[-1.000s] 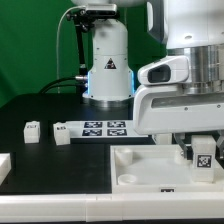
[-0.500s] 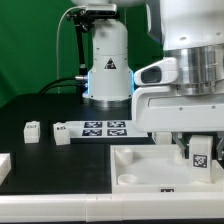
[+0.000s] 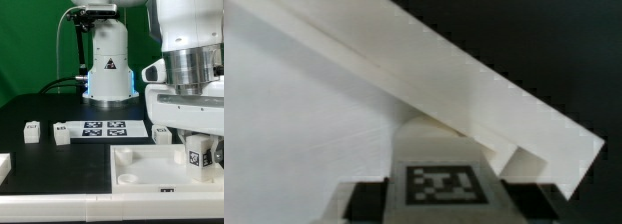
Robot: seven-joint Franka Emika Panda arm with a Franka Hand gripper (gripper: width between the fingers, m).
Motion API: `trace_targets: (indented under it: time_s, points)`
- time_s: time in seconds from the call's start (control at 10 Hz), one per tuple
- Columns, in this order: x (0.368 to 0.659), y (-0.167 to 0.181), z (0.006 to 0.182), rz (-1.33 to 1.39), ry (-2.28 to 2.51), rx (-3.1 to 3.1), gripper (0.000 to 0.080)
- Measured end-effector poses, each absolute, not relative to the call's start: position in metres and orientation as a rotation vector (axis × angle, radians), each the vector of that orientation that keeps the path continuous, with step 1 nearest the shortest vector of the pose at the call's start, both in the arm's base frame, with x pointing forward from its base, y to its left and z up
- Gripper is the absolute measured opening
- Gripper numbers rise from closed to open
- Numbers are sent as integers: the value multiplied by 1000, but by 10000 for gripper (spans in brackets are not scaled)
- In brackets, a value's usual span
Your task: Assemble one leg
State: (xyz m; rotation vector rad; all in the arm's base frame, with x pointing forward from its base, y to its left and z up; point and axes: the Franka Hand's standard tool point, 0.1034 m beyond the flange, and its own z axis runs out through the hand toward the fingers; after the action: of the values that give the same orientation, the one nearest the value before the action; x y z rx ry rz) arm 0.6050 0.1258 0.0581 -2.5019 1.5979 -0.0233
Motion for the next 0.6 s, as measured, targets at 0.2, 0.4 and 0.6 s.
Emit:
trace_targets:
  time_s: [0.2, 0.4, 0.6]
  points:
    - [605, 127, 57, 13, 1844, -2314, 293]
    - [605, 128, 57, 16, 1840, -2313, 294]
    - [605, 128, 58, 8, 1753, -2380, 512]
